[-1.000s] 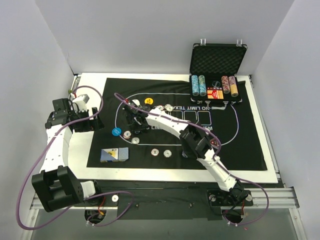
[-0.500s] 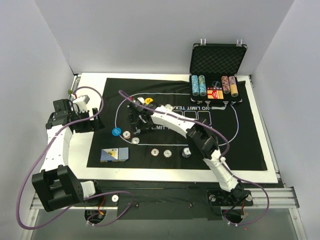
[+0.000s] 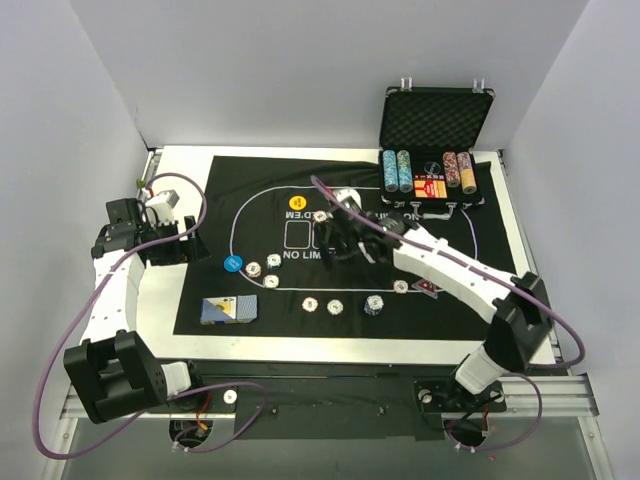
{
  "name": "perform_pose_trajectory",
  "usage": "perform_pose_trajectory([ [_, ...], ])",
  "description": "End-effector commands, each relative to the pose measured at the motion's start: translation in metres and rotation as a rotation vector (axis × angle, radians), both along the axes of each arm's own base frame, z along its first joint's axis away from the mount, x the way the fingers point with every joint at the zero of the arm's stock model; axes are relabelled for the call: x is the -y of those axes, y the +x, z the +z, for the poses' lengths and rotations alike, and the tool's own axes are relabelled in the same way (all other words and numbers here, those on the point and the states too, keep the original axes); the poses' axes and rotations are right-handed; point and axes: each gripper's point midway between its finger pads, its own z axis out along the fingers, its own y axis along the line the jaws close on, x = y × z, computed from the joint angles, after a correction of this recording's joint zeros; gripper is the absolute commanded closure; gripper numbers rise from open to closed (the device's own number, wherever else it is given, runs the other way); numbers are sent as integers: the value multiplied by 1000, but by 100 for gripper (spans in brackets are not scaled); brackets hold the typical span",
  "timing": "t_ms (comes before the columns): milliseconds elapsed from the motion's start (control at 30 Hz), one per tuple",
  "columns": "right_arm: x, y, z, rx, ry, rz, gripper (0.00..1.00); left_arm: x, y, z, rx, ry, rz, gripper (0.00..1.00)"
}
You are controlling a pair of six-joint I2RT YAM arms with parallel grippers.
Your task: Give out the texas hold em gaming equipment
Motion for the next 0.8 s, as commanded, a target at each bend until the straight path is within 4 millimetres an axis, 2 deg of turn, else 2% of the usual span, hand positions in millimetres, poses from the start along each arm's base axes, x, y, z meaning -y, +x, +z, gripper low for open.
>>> perform_pose_trajectory([
  [0,54,-44,-52,-85,-142,-41,20,-2,8,11,51,3,-5,7],
  [100,75,-62,-68,-102,-156,-67,18,-1,7,11,50,4,-6,7],
  [233,84,-68,-78,-107,-170,-83,16,-1,7,13,54,4,-5,7],
  [467,93,-66,-92,-127,-192,-109,16,-1,5,15,56,10,-4,7],
  [767,94,-71,-109,-172,-171,-115,25,-3,6,17,57,18,-4,7],
])
